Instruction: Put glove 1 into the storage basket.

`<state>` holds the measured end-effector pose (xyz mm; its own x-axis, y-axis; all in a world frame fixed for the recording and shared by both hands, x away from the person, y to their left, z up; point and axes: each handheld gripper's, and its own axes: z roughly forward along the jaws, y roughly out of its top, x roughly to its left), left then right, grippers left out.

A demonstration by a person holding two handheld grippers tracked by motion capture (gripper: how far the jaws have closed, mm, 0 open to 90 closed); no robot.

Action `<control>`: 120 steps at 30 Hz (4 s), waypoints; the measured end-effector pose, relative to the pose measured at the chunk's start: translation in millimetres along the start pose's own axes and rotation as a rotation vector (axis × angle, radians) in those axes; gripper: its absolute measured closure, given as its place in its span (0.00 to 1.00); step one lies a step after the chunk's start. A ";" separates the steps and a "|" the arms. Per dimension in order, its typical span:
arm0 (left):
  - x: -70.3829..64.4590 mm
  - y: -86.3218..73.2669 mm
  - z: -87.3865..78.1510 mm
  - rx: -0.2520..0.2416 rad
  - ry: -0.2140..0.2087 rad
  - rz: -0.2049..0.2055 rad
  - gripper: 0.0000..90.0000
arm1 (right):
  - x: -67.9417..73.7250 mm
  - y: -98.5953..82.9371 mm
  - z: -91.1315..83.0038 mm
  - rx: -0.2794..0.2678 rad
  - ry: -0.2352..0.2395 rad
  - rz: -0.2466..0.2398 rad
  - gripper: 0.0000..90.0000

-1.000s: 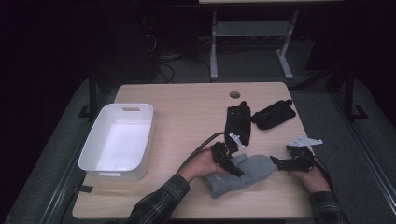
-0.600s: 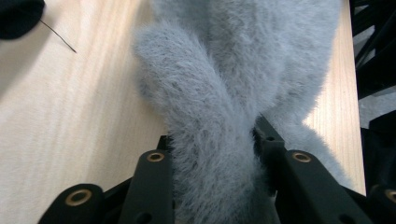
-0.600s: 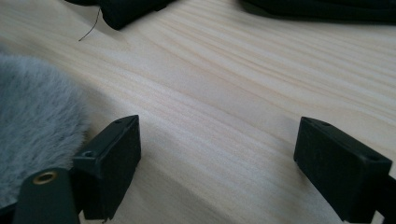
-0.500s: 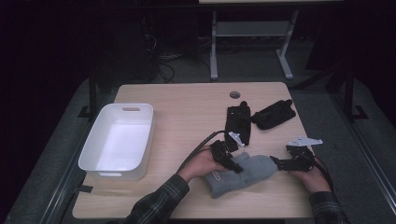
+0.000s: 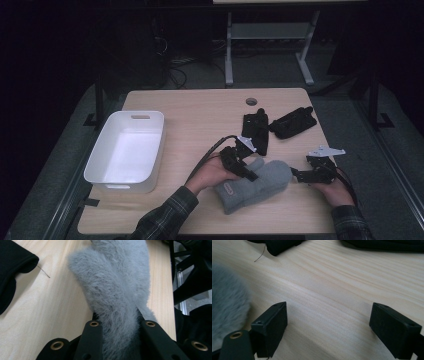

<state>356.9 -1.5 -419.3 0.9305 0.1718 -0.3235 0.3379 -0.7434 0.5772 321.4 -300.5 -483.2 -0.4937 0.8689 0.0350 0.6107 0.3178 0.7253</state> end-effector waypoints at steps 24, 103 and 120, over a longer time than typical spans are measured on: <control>-5.9 1.5 47.0 0.172 0.085 0.081 0.14 | 0.0 -0.1 0.0 0.000 0.000 -0.001 0.16; 32.7 -126.1 -283.8 -0.196 0.385 -0.440 0.74 | 0.1 0.0 0.0 0.000 -0.001 -0.001 0.16; 74.8 -204.3 -282.9 -0.193 0.410 -0.646 0.73 | 0.3 0.1 0.1 0.001 -0.004 -0.001 0.16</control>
<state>397.4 346.1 -349.3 0.5066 0.7841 -0.3586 0.8130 -0.2960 0.5014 321.4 -300.1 -483.1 -0.4916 0.8703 0.0315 0.6108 0.3188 0.7248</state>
